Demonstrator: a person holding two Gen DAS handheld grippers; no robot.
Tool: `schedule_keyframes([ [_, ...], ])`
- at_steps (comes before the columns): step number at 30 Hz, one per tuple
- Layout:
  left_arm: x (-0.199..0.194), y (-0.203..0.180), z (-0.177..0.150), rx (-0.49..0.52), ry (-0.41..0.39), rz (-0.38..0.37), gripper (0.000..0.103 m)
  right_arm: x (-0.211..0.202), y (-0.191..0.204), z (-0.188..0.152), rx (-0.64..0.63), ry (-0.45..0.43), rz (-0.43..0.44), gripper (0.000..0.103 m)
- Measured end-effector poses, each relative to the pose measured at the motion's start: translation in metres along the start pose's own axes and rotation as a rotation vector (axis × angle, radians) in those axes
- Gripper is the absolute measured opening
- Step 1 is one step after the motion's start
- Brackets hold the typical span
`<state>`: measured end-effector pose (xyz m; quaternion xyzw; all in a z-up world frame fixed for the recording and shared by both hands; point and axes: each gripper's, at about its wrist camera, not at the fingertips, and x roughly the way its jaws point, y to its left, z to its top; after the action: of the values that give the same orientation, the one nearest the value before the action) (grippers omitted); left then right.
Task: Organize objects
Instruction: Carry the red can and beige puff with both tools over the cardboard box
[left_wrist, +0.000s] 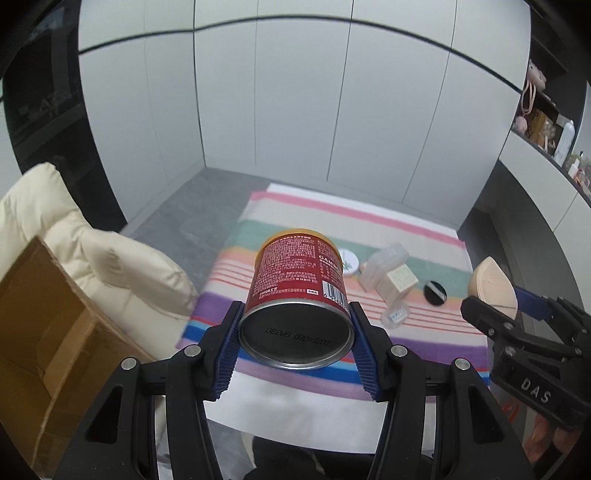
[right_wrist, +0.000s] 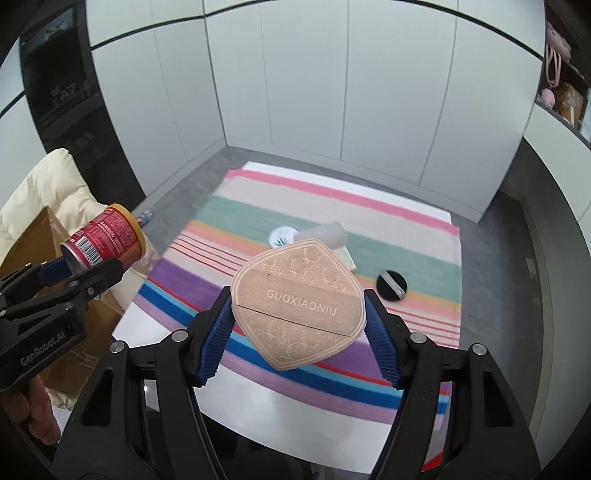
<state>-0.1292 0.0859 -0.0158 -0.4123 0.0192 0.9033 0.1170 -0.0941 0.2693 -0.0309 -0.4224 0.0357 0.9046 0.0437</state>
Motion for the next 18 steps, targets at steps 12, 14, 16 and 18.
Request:
schedule_keyframes([
  [12, -0.026, 0.046, 0.004, -0.041, -0.055, -0.01, 0.056, 0.006, 0.046, 0.016, -0.026, 0.011, 0.048, 0.07],
  [14, -0.026, 0.058, 0.001, -0.061, -0.049, 0.001, 0.056, 0.011, 0.054, 0.018, -0.033, 0.022, 0.071, 0.07],
  [16, -0.027, 0.07, -0.002, -0.097, -0.04, -0.001, 0.056, 0.012, 0.065, 0.019, -0.053, 0.018, 0.073, 0.07],
  [18, -0.03, 0.079, -0.005, -0.112, -0.043, 0.01, 0.056, 0.013, 0.077, 0.02, -0.082, 0.004, 0.076, 0.07],
])
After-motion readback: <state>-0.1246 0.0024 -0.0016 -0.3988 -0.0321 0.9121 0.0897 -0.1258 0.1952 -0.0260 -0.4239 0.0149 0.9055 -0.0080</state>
